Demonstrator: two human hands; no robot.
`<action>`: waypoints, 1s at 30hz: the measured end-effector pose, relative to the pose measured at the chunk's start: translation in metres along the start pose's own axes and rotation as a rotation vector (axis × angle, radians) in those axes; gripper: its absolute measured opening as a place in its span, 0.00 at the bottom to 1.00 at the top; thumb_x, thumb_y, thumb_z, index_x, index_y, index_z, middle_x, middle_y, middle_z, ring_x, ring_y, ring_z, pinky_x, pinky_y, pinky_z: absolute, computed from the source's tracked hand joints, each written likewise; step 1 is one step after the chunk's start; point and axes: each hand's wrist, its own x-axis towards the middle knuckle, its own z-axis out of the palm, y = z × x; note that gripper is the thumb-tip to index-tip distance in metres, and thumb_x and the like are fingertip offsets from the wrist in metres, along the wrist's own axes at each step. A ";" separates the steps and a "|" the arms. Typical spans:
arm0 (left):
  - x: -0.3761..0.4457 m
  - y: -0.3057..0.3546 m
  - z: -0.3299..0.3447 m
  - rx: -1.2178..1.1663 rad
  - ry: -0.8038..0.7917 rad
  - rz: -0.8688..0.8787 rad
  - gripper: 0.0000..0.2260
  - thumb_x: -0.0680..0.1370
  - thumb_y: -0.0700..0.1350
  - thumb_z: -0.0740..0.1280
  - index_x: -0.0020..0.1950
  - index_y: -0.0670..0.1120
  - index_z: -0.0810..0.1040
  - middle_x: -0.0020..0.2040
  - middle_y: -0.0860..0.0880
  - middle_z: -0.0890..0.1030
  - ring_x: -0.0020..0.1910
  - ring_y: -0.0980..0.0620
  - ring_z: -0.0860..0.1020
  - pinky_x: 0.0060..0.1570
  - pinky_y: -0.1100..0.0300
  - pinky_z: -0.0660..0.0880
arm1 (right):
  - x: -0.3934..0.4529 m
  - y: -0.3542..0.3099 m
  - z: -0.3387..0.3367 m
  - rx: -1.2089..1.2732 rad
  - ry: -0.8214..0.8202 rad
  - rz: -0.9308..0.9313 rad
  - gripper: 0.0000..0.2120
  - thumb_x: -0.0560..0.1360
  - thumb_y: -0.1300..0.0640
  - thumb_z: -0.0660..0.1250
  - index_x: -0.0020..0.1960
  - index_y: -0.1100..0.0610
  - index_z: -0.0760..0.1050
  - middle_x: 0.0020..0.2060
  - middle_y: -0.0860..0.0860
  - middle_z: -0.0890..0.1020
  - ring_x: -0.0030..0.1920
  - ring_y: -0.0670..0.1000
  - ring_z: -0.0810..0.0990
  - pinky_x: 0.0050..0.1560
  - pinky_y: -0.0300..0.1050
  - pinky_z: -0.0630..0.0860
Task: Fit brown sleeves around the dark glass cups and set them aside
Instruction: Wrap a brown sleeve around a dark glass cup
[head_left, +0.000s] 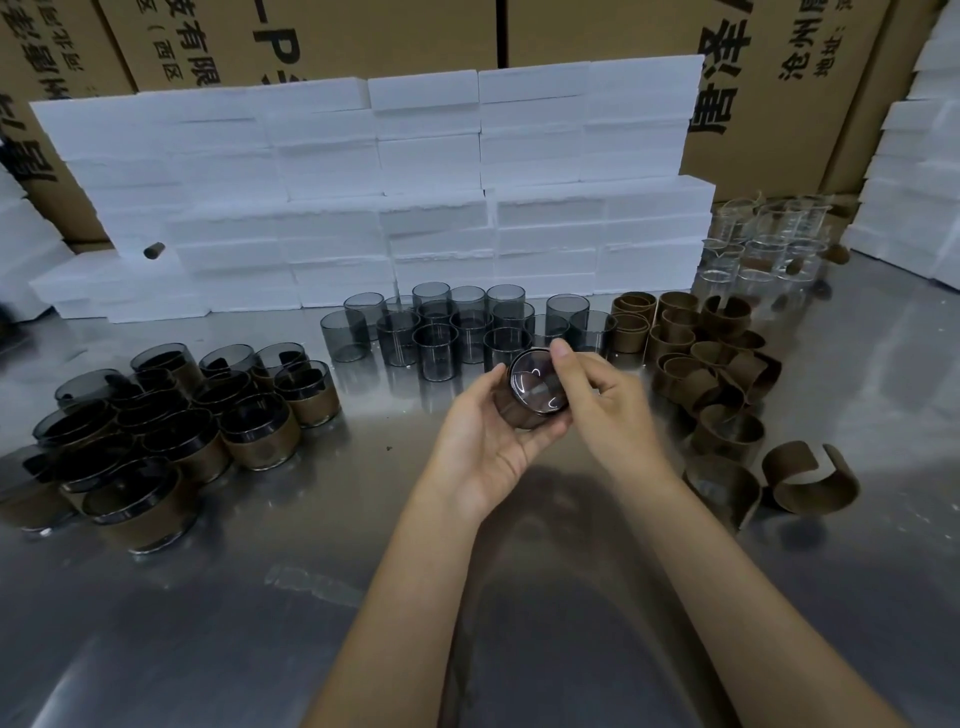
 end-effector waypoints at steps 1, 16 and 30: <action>0.000 0.000 0.000 0.001 0.006 -0.006 0.16 0.86 0.48 0.59 0.58 0.38 0.80 0.45 0.40 0.86 0.37 0.43 0.86 0.34 0.57 0.83 | 0.000 0.000 -0.001 0.018 0.004 0.020 0.16 0.83 0.49 0.64 0.42 0.49 0.86 0.45 0.49 0.87 0.50 0.46 0.85 0.50 0.35 0.76; -0.001 0.006 -0.007 -0.015 0.087 -0.034 0.16 0.82 0.56 0.64 0.63 0.48 0.79 0.50 0.41 0.85 0.35 0.44 0.84 0.28 0.62 0.79 | 0.015 -0.022 -0.060 -0.649 0.258 0.058 0.14 0.80 0.59 0.62 0.61 0.52 0.83 0.61 0.51 0.82 0.63 0.60 0.75 0.66 0.55 0.72; -0.003 0.001 -0.004 0.103 0.070 -0.025 0.10 0.81 0.53 0.67 0.55 0.47 0.80 0.45 0.43 0.85 0.36 0.45 0.82 0.28 0.62 0.77 | 0.012 -0.009 -0.082 -1.041 0.224 0.321 0.18 0.79 0.56 0.66 0.68 0.52 0.76 0.61 0.55 0.81 0.67 0.60 0.70 0.68 0.57 0.64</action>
